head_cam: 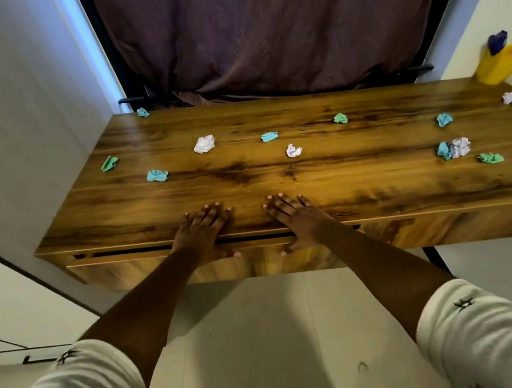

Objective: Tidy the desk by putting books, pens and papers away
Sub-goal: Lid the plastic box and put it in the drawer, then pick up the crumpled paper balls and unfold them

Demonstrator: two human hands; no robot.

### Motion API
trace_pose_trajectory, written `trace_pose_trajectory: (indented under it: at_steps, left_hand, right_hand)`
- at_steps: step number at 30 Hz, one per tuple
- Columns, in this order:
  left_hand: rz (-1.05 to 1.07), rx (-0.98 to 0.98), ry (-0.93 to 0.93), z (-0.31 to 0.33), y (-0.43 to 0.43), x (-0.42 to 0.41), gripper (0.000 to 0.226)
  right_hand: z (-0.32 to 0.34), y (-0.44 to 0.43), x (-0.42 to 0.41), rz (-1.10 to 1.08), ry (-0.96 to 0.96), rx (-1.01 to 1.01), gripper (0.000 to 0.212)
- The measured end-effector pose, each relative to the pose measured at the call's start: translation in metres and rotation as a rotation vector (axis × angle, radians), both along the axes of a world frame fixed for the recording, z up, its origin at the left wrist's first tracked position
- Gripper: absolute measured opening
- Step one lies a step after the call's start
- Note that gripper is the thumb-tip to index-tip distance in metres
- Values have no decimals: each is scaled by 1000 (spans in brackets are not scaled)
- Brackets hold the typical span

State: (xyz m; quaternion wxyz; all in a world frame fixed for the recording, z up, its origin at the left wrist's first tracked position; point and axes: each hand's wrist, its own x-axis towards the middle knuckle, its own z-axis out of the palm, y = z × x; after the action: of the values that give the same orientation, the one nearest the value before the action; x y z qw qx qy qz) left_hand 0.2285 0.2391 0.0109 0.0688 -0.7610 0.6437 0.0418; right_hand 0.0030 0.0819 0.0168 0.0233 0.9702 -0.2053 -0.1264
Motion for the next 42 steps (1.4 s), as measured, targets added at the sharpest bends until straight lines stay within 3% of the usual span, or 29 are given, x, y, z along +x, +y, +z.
trace_pose_trajectory:
  at_steps: [7, 12, 18, 27, 42]
  left_hand:
    - [-109, -108, -45, -17, -4, 16, 99]
    - [-183, -77, -120, -10, -17, 31, 103]
    - [-268, -114, -64, -14, -22, 38, 104]
    - [-257, -133, -72, -22, -22, 39, 88]
    - [-259, -130, -113, -22, -19, 35, 81]
  right_hand:
    - [-12, -16, -1, 67, -94, -32, 104]
    - [-14, -19, -1, 66, -114, -5, 103]
    - [-15, -21, 0, 49, -134, 17, 103]
    - [-18, -19, 0, 9, -141, -17, 87]
    - [-23, -12, 0, 18, -183, -115, 79]
